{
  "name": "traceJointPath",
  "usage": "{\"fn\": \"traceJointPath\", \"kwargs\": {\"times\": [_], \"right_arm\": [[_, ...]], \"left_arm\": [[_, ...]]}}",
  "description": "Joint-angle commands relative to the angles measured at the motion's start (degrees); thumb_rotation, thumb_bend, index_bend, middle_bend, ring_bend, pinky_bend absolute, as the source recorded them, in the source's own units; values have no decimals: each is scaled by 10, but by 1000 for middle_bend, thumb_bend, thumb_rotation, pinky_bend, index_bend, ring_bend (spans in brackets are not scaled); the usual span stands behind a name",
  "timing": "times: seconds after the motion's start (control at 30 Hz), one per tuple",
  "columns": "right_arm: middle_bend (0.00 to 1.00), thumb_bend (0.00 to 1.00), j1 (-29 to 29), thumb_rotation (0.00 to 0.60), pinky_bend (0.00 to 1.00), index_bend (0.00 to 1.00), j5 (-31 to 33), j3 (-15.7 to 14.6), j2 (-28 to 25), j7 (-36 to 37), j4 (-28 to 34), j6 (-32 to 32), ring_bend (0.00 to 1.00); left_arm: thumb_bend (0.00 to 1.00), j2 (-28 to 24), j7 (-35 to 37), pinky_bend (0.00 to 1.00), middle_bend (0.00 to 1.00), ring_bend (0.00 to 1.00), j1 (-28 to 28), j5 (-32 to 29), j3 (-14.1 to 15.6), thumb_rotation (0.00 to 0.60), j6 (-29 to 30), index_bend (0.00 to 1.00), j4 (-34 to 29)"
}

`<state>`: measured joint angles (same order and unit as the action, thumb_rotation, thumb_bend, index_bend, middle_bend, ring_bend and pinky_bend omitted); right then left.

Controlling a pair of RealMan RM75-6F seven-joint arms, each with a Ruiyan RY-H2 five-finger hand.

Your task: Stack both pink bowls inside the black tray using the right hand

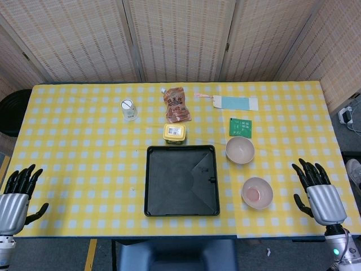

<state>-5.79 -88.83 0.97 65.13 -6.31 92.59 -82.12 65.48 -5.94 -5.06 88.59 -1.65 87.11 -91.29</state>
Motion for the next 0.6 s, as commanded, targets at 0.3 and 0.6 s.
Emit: {"fn": "traceJointPath", "kwargs": {"times": [0.3, 0.6], "right_arm": [[0, 444, 0, 600, 0, 0, -13, -8, -1, -3, 0, 1, 0], [0, 444, -10, 600, 0, 210, -104, -52, 0, 34, -37, 2, 0]], "left_arm": [[297, 0, -7, 0, 0, 0, -3, 3, 5, 600, -9, 0, -6], [297, -5, 6, 0, 0, 0, -1, 16, 7, 600, 1, 0, -8]]}}
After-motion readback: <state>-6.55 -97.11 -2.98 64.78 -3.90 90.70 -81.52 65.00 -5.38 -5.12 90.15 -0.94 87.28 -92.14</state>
